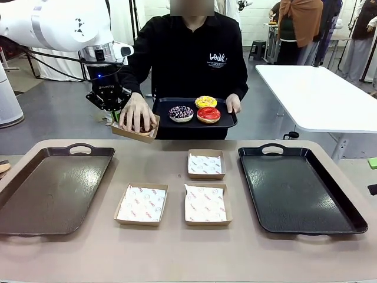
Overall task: Individually package the donuts and arrange them on the tray.
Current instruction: Place the picked Paper togo box on the Handle tray while simultaneously picking up another Paper togo box from the table with the other hand.
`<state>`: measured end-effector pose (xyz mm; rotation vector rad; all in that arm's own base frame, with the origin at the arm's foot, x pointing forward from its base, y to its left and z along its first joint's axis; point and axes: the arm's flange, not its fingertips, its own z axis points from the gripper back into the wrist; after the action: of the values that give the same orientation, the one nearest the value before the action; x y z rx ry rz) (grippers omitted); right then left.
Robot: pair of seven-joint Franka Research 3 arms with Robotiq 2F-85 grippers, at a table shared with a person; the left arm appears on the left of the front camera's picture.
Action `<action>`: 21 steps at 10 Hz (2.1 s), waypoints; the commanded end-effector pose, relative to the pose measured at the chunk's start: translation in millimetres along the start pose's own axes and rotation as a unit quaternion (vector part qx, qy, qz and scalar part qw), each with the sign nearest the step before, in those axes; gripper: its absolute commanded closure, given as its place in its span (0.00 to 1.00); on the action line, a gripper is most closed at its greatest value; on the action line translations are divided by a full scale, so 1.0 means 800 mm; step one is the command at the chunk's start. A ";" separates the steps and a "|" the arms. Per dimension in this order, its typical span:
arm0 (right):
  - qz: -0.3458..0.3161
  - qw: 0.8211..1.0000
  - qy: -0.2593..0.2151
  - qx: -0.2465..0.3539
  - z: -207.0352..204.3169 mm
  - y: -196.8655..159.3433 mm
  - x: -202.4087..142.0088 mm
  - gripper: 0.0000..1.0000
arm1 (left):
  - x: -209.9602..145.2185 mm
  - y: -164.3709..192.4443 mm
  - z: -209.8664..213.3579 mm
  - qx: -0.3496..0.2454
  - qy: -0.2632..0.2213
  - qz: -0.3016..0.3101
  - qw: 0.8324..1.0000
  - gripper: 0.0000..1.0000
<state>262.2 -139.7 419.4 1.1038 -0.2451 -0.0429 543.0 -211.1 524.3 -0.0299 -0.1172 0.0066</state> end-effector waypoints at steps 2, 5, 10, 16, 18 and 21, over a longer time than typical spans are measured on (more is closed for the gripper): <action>0.004 1.000 -0.007 0.013 0.000 0.001 0.003 0.00 | -0.003 0.002 0.001 -0.001 -0.008 0.002 1.000 1.00; 0.004 1.000 -0.007 0.013 0.000 0.001 0.003 0.00 | -0.003 0.002 0.001 -0.001 -0.008 0.002 1.000 1.00; 0.004 1.000 -0.007 0.013 0.000 0.001 0.003 0.00 | -0.003 0.002 0.001 -0.001 -0.008 0.002 1.000 1.00; 0.004 0.996 0.022 -0.088 -0.017 0.144 0.085 0.00 | -0.018 0.084 0.027 -0.023 -0.003 -0.009 1.000 0.99; -0.009 0.990 0.012 -0.137 -0.042 0.207 0.128 0.00 | -0.033 0.125 0.028 -0.021 0.003 -0.011 1.000 0.99; -0.047 0.971 0.001 -0.236 -0.141 0.239 0.208 0.00 | -0.067 0.184 0.015 -0.004 -0.011 -0.012 1.000 0.99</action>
<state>405.9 9.2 580.8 0.7176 -0.2085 -0.1271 502.2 -73.9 532.4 -0.0376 -0.1039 -0.0049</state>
